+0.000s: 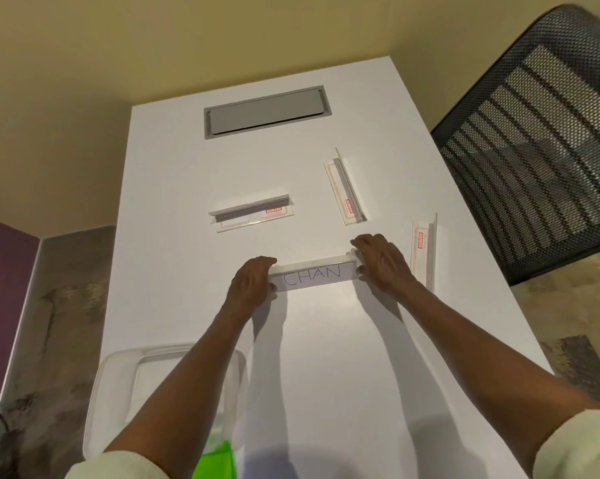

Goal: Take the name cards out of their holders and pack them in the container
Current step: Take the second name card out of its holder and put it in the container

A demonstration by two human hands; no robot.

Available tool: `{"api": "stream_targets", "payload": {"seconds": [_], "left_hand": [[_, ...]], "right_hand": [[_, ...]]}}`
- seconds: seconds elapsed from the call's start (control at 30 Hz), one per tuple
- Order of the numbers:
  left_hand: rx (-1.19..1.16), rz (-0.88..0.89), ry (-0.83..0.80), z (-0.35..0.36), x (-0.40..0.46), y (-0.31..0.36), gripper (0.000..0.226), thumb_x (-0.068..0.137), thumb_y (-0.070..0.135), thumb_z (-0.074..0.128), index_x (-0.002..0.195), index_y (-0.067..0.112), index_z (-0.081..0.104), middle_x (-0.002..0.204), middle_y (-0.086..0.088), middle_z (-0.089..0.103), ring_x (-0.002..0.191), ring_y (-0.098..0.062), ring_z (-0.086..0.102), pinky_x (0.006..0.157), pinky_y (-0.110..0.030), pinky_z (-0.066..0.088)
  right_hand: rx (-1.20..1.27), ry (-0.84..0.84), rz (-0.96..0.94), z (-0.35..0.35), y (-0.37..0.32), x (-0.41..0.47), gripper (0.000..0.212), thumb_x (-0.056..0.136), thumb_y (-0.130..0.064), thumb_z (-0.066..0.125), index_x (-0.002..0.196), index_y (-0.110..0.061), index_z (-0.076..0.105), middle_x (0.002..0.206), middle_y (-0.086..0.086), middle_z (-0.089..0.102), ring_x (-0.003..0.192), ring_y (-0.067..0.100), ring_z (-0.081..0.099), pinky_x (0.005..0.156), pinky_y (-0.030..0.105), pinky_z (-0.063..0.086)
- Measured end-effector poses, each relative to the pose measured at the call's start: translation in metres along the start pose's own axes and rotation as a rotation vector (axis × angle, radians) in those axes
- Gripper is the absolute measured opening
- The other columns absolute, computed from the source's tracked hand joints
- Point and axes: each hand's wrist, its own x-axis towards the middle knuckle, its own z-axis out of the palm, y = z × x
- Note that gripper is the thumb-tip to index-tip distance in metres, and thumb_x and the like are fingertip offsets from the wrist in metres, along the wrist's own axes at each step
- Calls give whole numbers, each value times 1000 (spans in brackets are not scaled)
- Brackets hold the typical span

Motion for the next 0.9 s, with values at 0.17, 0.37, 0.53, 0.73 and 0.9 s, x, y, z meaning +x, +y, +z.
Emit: {"api": "stream_targets", "payload": {"seconds": [0.17, 0.37, 0.53, 0.73, 0.9], "left_hand": [[64, -7, -41, 1, 3, -2, 57, 75, 12, 75, 129, 8, 57, 133, -12, 60, 124, -31, 53, 99, -40, 45], [114, -6, -47, 8, 6, -6, 59, 82, 15, 71, 137, 12, 52, 140, -9, 55, 127, -28, 51, 101, -37, 41], [125, -14, -79, 12, 7, -9, 59, 84, 16, 68, 139, 12, 49, 141, -9, 54, 128, -27, 49, 102, -37, 40], [139, 3, -67, 13, 8, -10, 47, 88, 12, 60, 135, 11, 53, 130, -11, 62, 117, -31, 55, 94, -39, 47], [143, -6, -59, 13, 9, -9, 40, 90, 11, 55, 130, 11, 56, 119, -9, 68, 112, -31, 57, 90, -38, 48]], "right_hand": [[-78, -148, -77, 5, 2, 14, 63, 74, -13, 75, 132, -5, 50, 133, 9, 56, 117, 30, 49, 88, 39, 39], [-172, -198, -118, 10, -2, 23, 47, 77, -19, 67, 122, -13, 55, 120, 0, 62, 106, 24, 50, 80, 34, 37], [-232, -201, -159, 15, 1, 23, 41, 78, -21, 62, 118, -13, 55, 114, -1, 63, 102, 24, 50, 79, 36, 40], [-172, -142, -176, 20, 5, 18, 39, 76, -11, 68, 115, -7, 60, 105, 8, 68, 94, 31, 55, 74, 38, 43], [-138, -94, -177, 19, 2, 15, 37, 64, 0, 76, 100, -5, 67, 74, 11, 68, 71, 33, 59, 59, 36, 48]]}}
